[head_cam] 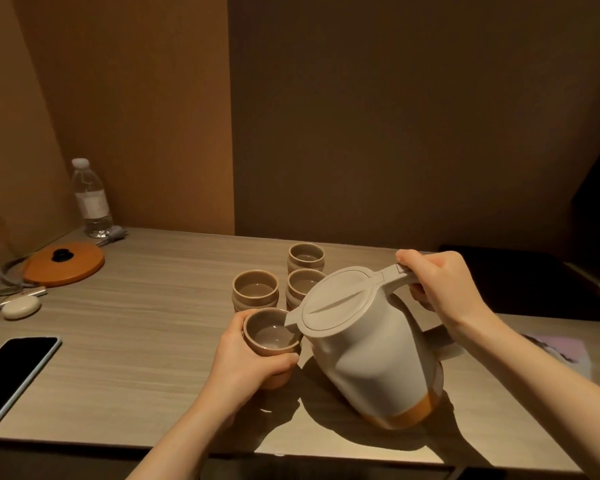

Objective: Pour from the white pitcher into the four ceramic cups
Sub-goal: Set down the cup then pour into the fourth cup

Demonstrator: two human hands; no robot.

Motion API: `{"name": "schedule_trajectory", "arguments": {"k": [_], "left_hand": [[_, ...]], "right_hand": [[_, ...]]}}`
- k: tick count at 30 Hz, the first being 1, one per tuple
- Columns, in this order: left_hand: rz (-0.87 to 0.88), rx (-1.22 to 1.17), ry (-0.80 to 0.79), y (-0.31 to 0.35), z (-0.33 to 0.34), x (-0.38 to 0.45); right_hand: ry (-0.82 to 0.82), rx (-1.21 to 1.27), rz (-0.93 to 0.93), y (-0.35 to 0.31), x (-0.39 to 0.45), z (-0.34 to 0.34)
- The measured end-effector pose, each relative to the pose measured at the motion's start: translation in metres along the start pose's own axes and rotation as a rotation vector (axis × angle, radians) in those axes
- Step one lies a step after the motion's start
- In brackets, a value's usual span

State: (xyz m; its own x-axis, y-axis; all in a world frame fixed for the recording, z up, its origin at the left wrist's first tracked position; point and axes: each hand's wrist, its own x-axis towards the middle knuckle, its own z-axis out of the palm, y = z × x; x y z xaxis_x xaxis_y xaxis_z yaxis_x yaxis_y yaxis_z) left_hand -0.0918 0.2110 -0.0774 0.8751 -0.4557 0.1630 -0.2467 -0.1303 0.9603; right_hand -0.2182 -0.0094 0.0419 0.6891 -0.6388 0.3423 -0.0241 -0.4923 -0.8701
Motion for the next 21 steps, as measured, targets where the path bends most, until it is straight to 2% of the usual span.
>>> {"name": "schedule_trajectory", "arguments": {"k": [13, 21], "left_hand": [[0.015, -0.035, -0.029, 0.024, 0.019, -0.006], [0.013, -0.048, -0.001, 0.042, 0.022, 0.008]], "right_hand": [[0.146, 0.271, 0.216, 0.023, -0.02, -0.03], [0.208, 0.385, 0.213, 0.019, -0.019, -0.04]]}}
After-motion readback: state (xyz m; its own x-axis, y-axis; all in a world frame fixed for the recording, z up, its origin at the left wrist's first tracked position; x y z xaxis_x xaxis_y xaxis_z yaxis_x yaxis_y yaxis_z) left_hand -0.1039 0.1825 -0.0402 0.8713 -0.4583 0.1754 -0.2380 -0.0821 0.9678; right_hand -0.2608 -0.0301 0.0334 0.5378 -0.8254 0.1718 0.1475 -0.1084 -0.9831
